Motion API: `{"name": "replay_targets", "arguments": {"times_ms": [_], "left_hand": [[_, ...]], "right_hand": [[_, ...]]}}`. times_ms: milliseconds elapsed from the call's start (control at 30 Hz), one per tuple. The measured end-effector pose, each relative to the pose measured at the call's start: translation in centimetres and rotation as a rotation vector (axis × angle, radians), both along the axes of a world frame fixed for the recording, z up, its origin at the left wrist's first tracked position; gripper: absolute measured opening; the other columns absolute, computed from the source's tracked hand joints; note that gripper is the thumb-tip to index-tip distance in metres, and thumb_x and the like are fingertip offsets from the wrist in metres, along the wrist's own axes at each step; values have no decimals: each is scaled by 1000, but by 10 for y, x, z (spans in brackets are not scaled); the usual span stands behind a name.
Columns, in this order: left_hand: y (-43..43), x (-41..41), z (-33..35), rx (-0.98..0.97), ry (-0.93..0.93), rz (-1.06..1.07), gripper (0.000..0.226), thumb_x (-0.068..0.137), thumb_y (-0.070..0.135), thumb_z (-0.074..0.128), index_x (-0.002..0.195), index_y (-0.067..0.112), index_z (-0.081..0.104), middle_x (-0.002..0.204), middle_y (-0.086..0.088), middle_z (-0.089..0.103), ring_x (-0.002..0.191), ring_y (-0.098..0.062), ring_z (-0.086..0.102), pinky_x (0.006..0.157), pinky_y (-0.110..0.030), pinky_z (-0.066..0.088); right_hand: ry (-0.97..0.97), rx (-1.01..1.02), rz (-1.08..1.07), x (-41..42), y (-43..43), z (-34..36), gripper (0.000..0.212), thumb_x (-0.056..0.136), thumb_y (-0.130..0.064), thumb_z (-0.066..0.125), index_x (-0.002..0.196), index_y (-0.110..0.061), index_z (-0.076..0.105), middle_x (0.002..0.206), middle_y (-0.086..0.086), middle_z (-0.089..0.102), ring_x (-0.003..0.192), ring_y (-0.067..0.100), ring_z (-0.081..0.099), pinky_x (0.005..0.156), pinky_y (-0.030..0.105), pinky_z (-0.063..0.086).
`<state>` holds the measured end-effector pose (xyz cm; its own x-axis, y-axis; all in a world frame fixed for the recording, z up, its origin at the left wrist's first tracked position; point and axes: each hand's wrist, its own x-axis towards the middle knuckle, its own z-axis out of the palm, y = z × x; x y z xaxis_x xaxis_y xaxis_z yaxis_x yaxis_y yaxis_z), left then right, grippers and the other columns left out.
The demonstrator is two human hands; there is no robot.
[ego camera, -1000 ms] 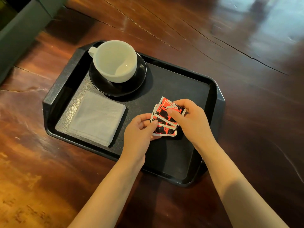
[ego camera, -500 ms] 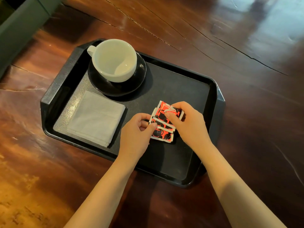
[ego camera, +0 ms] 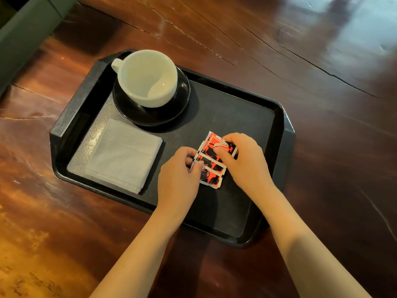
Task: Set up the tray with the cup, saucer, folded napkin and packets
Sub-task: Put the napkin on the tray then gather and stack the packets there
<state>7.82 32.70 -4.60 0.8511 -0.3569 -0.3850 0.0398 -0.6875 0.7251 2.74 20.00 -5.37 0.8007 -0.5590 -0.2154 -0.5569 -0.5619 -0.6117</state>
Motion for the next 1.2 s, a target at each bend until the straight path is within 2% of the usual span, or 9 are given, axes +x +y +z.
{"name": "replay_targets", "arguments": {"times_ms": [200, 333, 467, 567, 700, 800, 1000, 1100, 1200], "left_hand": [[8, 7, 4, -101, 74, -40, 10, 88, 18, 61, 96, 24, 60, 77, 17, 63, 67, 5, 62, 59, 2, 40], [10, 5, 5, -135, 67, -56, 10, 87, 20, 62, 94, 26, 60, 78, 19, 62, 71, 18, 56, 61, 4, 37], [9, 4, 6, -156, 66, -32, 10, 87, 22, 62, 95, 26, 60, 82, 17, 63, 73, 5, 61, 62, 5, 37], [9, 5, 7, -168, 88, -5, 11, 86, 23, 63, 96, 26, 60, 84, 16, 64, 77, 0, 62, 63, 4, 39], [10, 5, 9, -204, 125, -9, 15, 86, 25, 63, 89, 38, 56, 83, 18, 65, 76, 4, 63, 60, -7, 43], [17, 5, 13, -229, 171, -15, 18, 84, 24, 65, 87, 39, 56, 80, 15, 68, 74, 9, 63, 57, -8, 43], [24, 8, 20, -332, 257, 47, 8, 82, 20, 66, 88, 24, 64, 76, 5, 72, 71, -1, 67, 50, -12, 46], [7, 11, 11, -234, 164, 25, 9, 82, 23, 68, 86, 29, 61, 83, 8, 68, 72, -5, 65, 57, -17, 51], [-6, 10, 1, -77, 33, -6, 11, 82, 30, 68, 88, 28, 59, 99, 6, 58, 71, -10, 61, 63, -18, 48]], "right_hand": [[-175, 200, -125, 1, -12, 11, 16, 91, -24, 56, 104, -17, 61, 91, -16, 57, 77, -9, 55, 63, 1, 42], [-223, 169, -169, 2, -19, 14, 13, 92, -23, 55, 103, -18, 60, 94, -15, 57, 80, -7, 54, 66, 6, 42], [-82, 250, 66, 0, -15, 17, 5, 93, -25, 53, 98, -27, 53, 84, -25, 51, 76, -11, 53, 62, -3, 42], [-35, 324, 142, -2, -15, 22, 11, 93, -28, 52, 104, -28, 54, 87, -24, 53, 80, -10, 56, 64, 4, 48], [-62, 387, 77, -2, -19, 26, 15, 90, -23, 57, 105, -26, 55, 96, -17, 59, 93, 3, 61, 76, 17, 52], [-90, 401, -44, -2, -17, 23, 16, 89, -22, 58, 105, -23, 56, 103, -10, 61, 99, 8, 62, 80, 23, 53], [-84, 331, -65, -1, -15, 18, 17, 90, -23, 58, 107, -23, 56, 104, -11, 60, 96, 4, 60, 71, 13, 49], [-53, 352, -29, 2, -13, 21, 23, 89, -23, 59, 112, -21, 58, 106, -10, 61, 97, 6, 61, 79, 21, 51], [-14, 301, -11, 3, -17, 21, 25, 89, -23, 59, 114, -20, 58, 104, -14, 57, 89, 1, 57, 70, 11, 45]]}}
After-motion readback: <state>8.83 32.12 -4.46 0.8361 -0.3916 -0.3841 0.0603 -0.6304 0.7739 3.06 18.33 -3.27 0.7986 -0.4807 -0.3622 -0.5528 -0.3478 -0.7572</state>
